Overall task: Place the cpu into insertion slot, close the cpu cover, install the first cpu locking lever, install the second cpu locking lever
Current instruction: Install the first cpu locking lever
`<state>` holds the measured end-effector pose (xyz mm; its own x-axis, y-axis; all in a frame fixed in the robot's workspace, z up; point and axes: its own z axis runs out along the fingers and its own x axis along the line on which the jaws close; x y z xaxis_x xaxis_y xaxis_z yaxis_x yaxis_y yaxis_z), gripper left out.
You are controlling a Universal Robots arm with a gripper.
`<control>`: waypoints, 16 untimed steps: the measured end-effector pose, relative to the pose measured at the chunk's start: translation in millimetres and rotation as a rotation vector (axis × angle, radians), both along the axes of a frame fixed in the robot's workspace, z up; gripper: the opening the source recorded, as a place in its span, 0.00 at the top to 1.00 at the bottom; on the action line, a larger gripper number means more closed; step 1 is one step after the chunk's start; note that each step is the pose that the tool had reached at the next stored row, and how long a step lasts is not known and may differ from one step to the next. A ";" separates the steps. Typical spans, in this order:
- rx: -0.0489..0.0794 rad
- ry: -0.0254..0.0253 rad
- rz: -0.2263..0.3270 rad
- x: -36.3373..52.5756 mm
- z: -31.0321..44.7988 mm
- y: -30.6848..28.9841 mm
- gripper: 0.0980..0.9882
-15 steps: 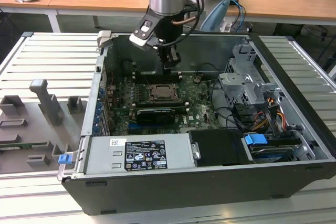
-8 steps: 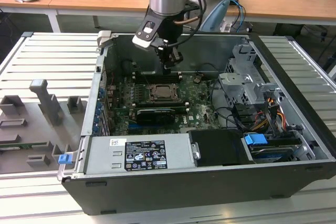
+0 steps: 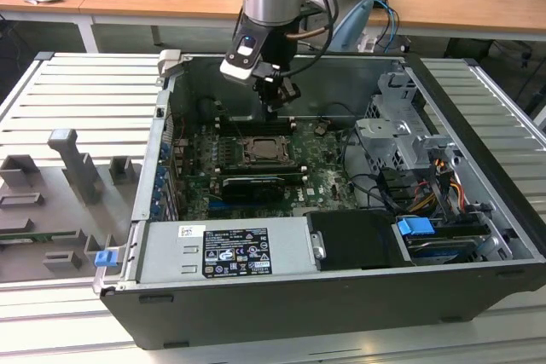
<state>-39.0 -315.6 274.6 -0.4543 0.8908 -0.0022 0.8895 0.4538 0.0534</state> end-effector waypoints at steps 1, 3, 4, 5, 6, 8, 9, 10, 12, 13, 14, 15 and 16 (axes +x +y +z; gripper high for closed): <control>0.000 0.0000 0.009 0.0 0.0 -0.1 0.99; 0.000 0.0001 0.028 0.0 0.0 -0.3 0.99; 0.000 0.0001 0.036 0.0 0.0 -0.3 0.99; 0.000 0.0001 0.048 0.0 0.0 -0.3 0.99; 0.000 0.0000 0.061 0.0 0.0 -0.3 0.99; 0.000 0.0000 0.088 0.0 0.0 -0.4 0.99; 0.000 0.0001 0.104 0.0 0.0 -0.4 0.99; 0.000 0.0001 0.123 0.0 0.0 -0.4 0.99; 0.000 0.0000 0.180 0.0 0.0 -0.4 0.99; 0.000 0.0001 0.204 0.0 -0.1 -0.3 0.99; 0.000 0.0000 0.215 0.0 0.0 -0.4 0.99; 0.000 0.0000 0.227 0.0 0.0 -0.4 0.99; 0.000 0.0000 0.244 0.0 -0.1 -0.4 0.99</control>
